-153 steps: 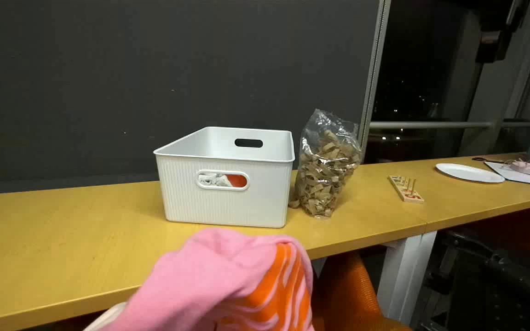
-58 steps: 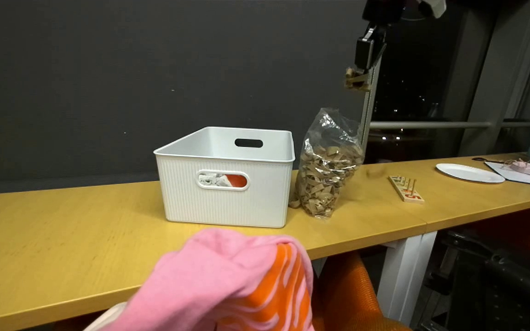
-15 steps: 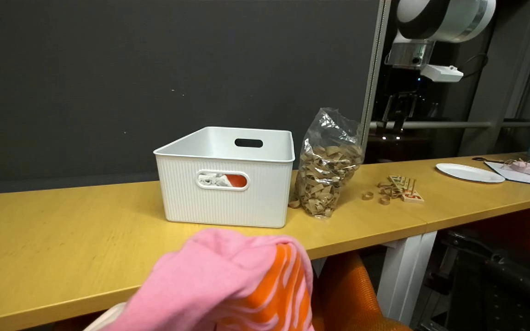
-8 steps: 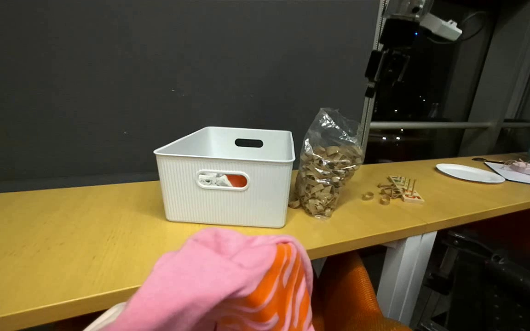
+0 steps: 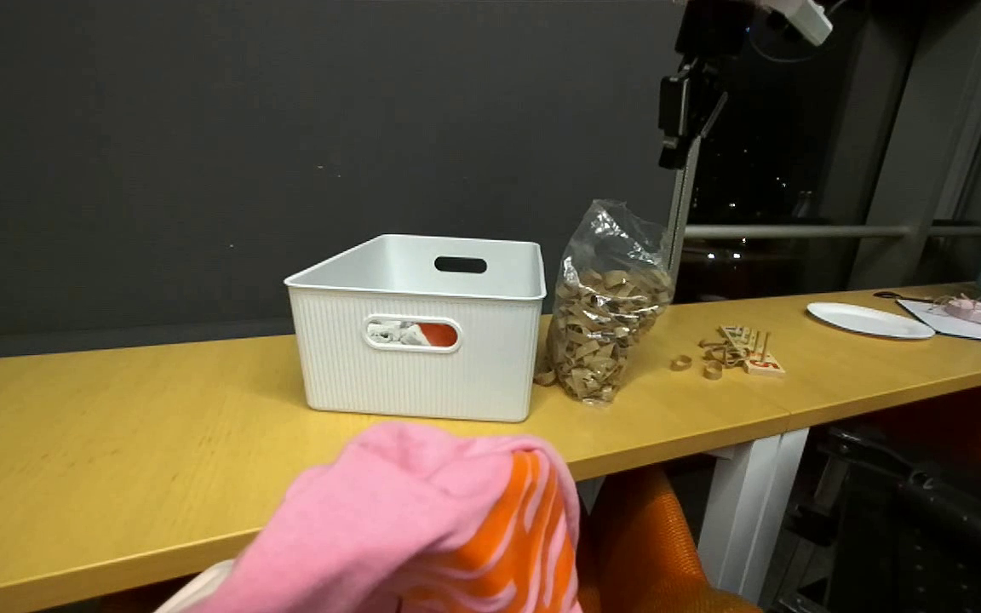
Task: Remove some of the rubber bands from the plastic bag and put them on the table
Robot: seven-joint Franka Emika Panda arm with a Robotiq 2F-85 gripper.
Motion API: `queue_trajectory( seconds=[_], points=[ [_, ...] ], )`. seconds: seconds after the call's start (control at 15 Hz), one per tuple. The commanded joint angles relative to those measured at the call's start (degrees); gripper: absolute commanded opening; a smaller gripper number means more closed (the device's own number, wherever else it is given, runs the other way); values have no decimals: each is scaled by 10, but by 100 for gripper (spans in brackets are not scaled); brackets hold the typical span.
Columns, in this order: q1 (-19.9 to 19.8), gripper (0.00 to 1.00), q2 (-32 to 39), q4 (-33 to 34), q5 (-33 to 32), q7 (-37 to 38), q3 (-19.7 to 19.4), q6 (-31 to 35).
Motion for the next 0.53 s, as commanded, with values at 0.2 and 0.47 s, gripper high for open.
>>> queue_trajectory(
  seconds=[0.2, 0.47],
  points=[
    [0, 47, 2, -1, -1, 0, 1, -1],
    [0, 51, 2, -1, -1, 0, 1, -1]
  ],
)
